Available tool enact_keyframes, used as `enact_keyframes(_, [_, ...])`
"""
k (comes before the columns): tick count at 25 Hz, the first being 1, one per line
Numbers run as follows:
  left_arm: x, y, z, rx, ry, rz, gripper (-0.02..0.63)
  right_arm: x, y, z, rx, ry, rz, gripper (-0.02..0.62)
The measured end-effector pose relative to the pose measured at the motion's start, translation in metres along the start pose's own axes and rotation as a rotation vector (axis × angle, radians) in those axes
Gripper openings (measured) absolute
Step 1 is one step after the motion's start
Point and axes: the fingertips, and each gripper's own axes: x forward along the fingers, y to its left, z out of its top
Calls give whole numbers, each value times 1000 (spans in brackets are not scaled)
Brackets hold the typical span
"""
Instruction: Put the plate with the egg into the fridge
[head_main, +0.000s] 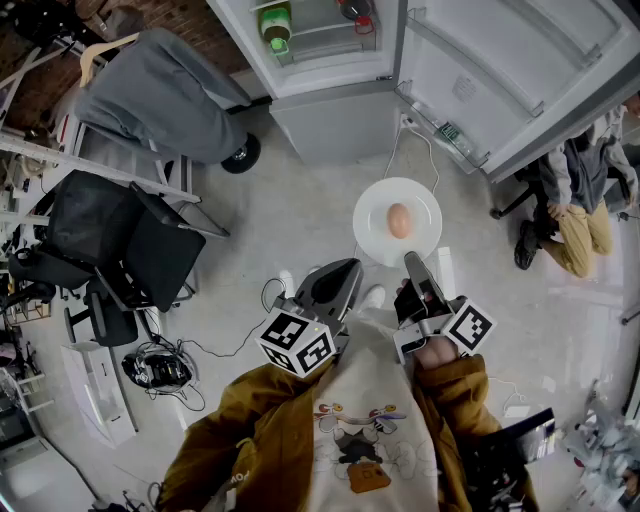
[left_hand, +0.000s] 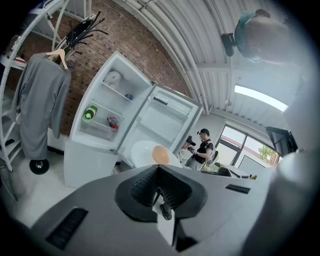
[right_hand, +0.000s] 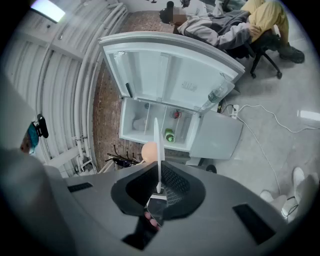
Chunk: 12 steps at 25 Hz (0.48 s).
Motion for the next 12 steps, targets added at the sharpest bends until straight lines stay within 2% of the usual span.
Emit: enact_keyframes(12, [6,0,-3,4,50,-6,7,12,7,-4,-54,10,-1,21])
